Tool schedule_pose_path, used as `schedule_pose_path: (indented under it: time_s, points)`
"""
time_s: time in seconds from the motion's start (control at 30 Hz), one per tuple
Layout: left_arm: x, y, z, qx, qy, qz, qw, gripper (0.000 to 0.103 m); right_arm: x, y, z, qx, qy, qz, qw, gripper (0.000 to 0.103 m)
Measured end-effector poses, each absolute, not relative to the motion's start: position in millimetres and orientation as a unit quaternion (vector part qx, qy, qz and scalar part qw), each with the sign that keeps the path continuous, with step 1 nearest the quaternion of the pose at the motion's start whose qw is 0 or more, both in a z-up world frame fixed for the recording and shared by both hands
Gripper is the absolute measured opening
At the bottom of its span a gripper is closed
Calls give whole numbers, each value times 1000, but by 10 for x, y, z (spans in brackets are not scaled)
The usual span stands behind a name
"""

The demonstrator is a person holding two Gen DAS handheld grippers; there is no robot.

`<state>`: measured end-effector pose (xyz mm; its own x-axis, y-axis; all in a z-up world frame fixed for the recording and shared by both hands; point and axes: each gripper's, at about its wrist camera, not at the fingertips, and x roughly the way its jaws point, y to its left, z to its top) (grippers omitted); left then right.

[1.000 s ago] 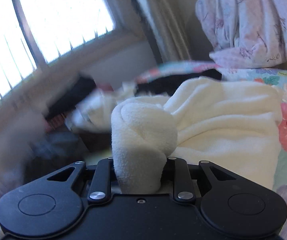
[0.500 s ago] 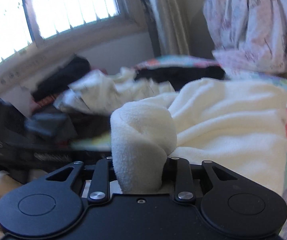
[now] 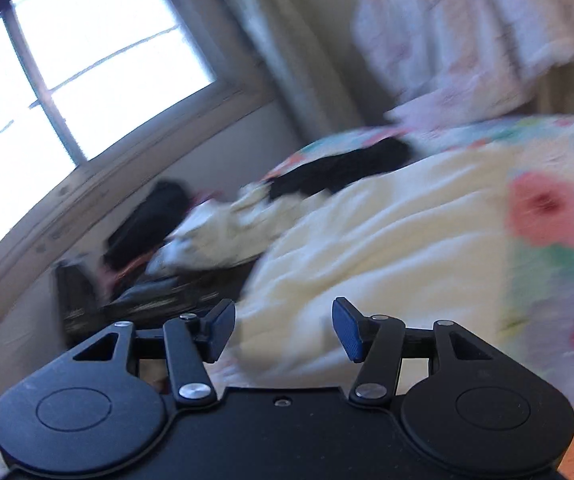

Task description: Fold clothes

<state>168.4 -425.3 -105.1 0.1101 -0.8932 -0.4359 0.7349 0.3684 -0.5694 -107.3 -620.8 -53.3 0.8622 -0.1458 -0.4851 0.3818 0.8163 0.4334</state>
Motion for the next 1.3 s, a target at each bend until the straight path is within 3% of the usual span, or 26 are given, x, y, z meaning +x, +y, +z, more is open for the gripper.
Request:
schedule_pose_path:
  time_s: [0.23,0.33,0.43,0.67,0.7,0.73,0.77,0.83,1.07,1.3]
  points:
    - [1470,-4329,-828,-104,325,-591,731,71,-1086,-6567,-1213,264,281,-201,901,60]
    - [1393,-4507,-921,-67,357,-603,710,73,-971,-6405,-1338,252,296,-184,903,60]
    - [1338,-4643,-1172,34,408,-544,732,73,-847,-6205,-1295,204,324,-181,906,60]
    - [1483,-4613,-1569,45,431,-523,734,83,-770,-5889,-1299,113,375,-189,900,61]
    - [1489,-4607,-1533,51,425,-525,736,83,-782,-5903,-1313,120,372,-191,900,61]
    - [1494,-4601,-1494,57,419,-526,738,79,-794,-5918,-1327,128,370,-194,900,61]
    - [1473,-4590,-1424,56,406,-533,740,68,-802,-5909,-1319,126,371,-196,899,62]
    - [1443,-4557,-1254,55,389,-549,738,64,-803,-5863,-1283,108,380,-197,897,62]
    - [1605,-4534,-743,1,357,-586,728,65,-799,-5929,-1101,74,389,-181,900,62]
    - [1911,-5386,-813,87,398,-586,700,68,-701,-5955,-840,64,332,-152,929,62]
